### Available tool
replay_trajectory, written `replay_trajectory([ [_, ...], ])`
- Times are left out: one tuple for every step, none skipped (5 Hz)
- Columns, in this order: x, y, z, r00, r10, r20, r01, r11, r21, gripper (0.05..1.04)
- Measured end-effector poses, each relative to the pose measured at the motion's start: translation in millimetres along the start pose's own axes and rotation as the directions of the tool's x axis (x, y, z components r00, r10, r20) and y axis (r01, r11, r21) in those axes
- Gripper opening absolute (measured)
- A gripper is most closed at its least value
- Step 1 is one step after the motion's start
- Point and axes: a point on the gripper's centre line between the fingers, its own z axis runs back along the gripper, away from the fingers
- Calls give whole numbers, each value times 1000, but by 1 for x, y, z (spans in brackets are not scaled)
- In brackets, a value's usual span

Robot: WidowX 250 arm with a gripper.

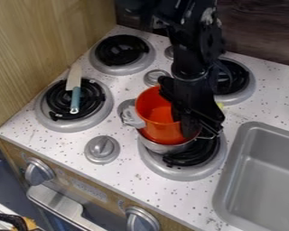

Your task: Moved the red pot and put it inside the silver pot where the right burner is

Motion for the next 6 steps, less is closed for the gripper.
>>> replay_trajectory([
  [0, 0, -3, 1000, -3, 29, 3, 1000, -15, 102],
  [-2, 1, -5, 999, 21, 26, -21, 1000, -15, 313],
  [-1, 2, -2, 999, 45, 32, -45, 999, 12, 547],
  [-3, 1, 3, 997, 73, 33, -74, 997, 24, 847],
  [-4, -3, 12, 991, 132, 0, -132, 991, -1, 1007],
  [4, 8, 28, 973, 228, -39, -230, 971, -61, 1002],
])
